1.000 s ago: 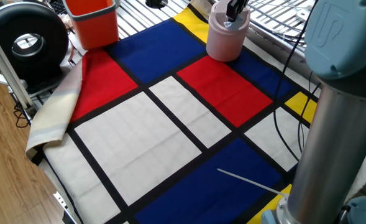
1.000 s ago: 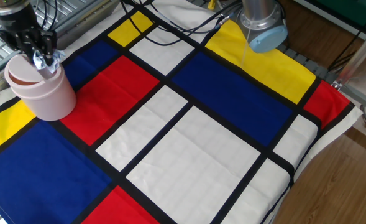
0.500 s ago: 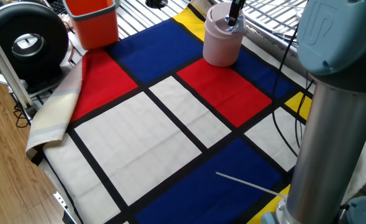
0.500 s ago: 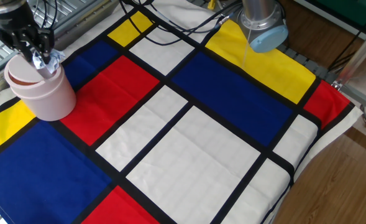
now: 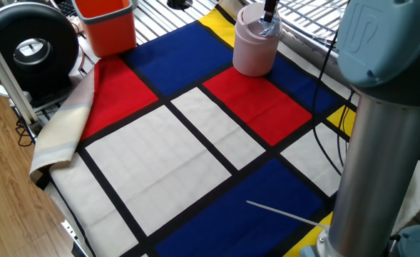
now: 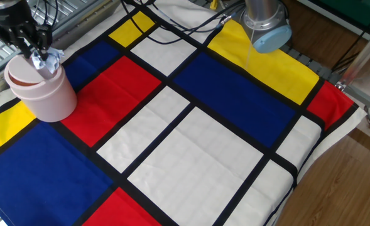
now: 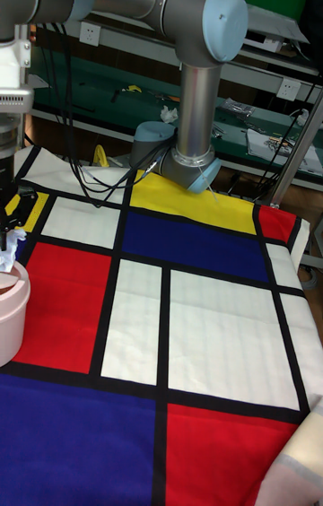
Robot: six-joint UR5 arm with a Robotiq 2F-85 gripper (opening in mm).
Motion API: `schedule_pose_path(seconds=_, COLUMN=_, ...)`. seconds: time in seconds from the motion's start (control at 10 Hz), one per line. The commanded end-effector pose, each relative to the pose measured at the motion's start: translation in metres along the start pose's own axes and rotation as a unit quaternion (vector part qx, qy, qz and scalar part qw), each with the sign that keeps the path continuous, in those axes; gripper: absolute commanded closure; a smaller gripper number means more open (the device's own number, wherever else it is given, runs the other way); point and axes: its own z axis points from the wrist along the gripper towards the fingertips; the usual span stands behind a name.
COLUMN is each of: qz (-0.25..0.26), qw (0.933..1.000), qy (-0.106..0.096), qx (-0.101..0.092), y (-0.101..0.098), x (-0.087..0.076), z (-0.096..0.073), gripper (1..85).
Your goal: Put the garbage in the trash can
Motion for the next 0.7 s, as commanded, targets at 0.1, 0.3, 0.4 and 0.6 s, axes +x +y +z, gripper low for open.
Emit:
schedule_pose_path(seconds=0.1, qz=0.028, qw=0.9995, qy=0.010, qx=0.014, y=-0.0033, x=0.0024, z=-0.0181, gripper=51.7)
schedule_pose_path(seconds=0.3, qz=0.024, qw=0.9995, qy=0.011, qx=0.015, y=-0.0038, x=0.0027, z=-0.0189, gripper=51.3)
schedule_pose_path(seconds=0.4, qz=0.021, qw=0.9996, qy=0.009, qx=0.015, y=-0.0032, x=0.0014, z=-0.0178, gripper=50.0)
schedule_pose_path(seconds=0.6, qz=0.016, qw=0.9997, qy=0.008, qx=0.013, y=-0.0024, x=0.0013, z=-0.0173, gripper=49.0)
